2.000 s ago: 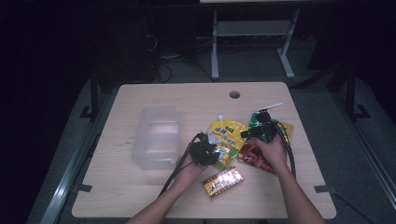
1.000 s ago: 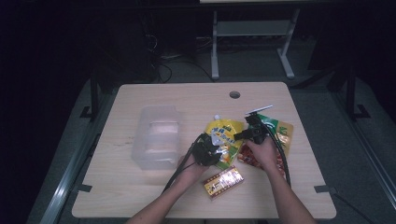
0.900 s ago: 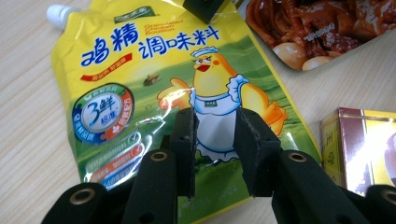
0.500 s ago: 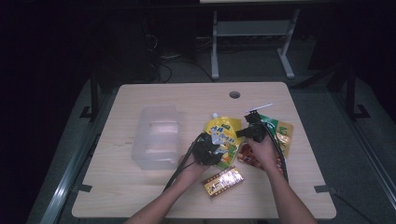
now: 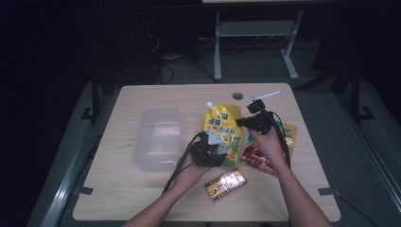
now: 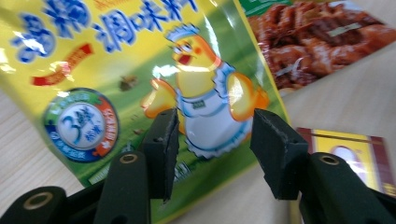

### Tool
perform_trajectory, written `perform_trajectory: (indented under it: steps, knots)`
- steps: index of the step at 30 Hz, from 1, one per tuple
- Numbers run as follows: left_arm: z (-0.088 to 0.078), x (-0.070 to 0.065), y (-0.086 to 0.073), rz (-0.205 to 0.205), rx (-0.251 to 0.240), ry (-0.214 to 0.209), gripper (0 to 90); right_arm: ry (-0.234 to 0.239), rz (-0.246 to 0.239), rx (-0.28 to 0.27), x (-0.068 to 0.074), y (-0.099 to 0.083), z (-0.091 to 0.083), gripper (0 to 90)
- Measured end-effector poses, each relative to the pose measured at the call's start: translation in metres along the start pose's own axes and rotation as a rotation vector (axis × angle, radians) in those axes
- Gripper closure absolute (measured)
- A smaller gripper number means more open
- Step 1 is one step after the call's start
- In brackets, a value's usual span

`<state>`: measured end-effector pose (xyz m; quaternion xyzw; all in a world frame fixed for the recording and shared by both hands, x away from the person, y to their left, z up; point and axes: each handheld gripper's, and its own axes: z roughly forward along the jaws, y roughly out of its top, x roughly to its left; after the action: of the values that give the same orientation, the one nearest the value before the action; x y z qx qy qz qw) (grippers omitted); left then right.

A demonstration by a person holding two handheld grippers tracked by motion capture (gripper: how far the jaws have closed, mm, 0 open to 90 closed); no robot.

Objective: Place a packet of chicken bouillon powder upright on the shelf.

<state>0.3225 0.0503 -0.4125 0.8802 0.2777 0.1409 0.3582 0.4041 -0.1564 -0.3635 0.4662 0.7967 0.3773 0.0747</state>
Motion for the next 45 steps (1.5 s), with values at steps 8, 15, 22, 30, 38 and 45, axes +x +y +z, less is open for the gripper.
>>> perform_trajectory:
  steps: [8,15,22,30,38,45]
  knots:
    - [-0.015,-0.005,-0.009,0.008,-0.047,-0.027,47.6,0.020,-0.105,-0.057,0.022,0.010,-0.024,90.0]
    - [-0.019,-0.005,-0.012,0.010,-0.057,-0.017,48.2,-0.001,-0.177,-0.091,0.029,0.006,-0.039,89.9]
    - [-0.019,0.000,-0.011,-0.020,-0.057,0.000,46.4,-0.022,-0.260,-0.129,0.031,-0.003,-0.058,89.8]
    - [-0.016,0.004,-0.010,-0.057,-0.055,0.012,41.7,0.000,-0.279,-0.168,0.023,-0.031,-0.071,89.5]
    - [-0.012,0.000,-0.007,-0.054,-0.050,0.005,40.3,0.012,-0.276,-0.182,0.019,-0.054,-0.078,88.7]
    - [-0.011,-0.002,-0.006,-0.044,-0.037,-0.002,40.2,0.021,-0.272,-0.177,0.017,-0.066,-0.076,86.9]
